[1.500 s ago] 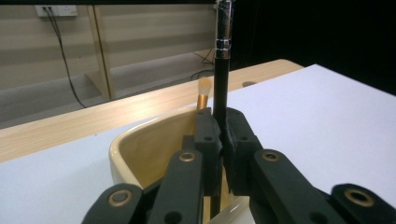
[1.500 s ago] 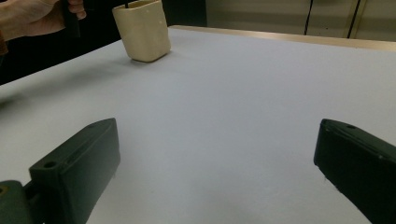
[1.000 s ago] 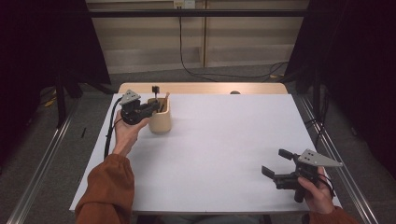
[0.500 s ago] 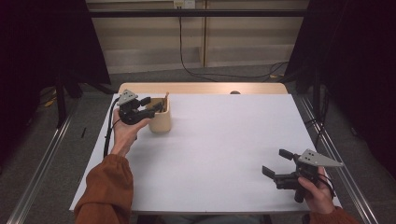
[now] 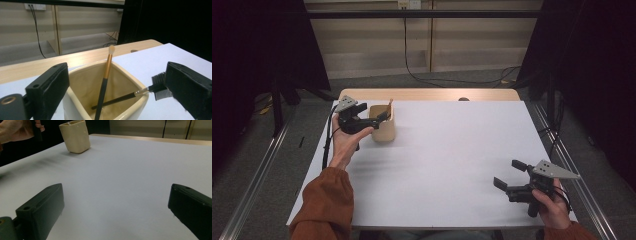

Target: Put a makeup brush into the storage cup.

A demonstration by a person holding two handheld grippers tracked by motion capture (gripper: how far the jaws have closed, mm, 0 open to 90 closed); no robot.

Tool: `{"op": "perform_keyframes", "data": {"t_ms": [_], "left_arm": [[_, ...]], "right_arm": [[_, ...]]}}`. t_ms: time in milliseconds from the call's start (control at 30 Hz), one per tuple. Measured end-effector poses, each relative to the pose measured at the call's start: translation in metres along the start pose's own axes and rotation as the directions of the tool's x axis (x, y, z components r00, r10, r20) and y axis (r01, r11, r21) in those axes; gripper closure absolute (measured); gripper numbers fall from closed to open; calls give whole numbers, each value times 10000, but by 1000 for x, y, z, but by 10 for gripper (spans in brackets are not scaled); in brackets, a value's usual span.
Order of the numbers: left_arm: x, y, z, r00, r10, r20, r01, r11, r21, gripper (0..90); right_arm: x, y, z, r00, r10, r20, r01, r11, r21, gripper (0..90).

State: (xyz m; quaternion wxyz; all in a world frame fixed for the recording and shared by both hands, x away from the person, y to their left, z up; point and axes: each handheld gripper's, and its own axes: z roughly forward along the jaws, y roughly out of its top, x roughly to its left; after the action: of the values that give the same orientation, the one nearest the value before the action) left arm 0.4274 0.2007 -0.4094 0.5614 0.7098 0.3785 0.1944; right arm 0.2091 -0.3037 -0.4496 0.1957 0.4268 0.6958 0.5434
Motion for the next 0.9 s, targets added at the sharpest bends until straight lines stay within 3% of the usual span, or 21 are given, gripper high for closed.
{"op": "perform_keyframes", "data": {"t_ms": [400,500,567,700,900], "left_arm": [[-5,-2,-12,9994,334,126,-333,9994,-84,22],[-9,-2,-18,9984,548,113,-548,9985,10,22],[-11,-2,-23,9991,387,175,-388,9992,74,24],[-14,-6,-31,9985,550,77,-552,9979,341,27],[-21,-13,-47,9983,581,49,-582,9983,75,26]], "right_arm": [[1,0,-1,10000,-44,29,44,10000,-28,0],[2,1,-1,9999,-114,38,114,9999,-48,0],[3,1,-1,9999,-126,15,126,9999,-28,0],[3,1,-1,10000,-39,32,39,10000,-31,0],[3,1,-1,10000,-55,37,55,10000,-17,0]]}}
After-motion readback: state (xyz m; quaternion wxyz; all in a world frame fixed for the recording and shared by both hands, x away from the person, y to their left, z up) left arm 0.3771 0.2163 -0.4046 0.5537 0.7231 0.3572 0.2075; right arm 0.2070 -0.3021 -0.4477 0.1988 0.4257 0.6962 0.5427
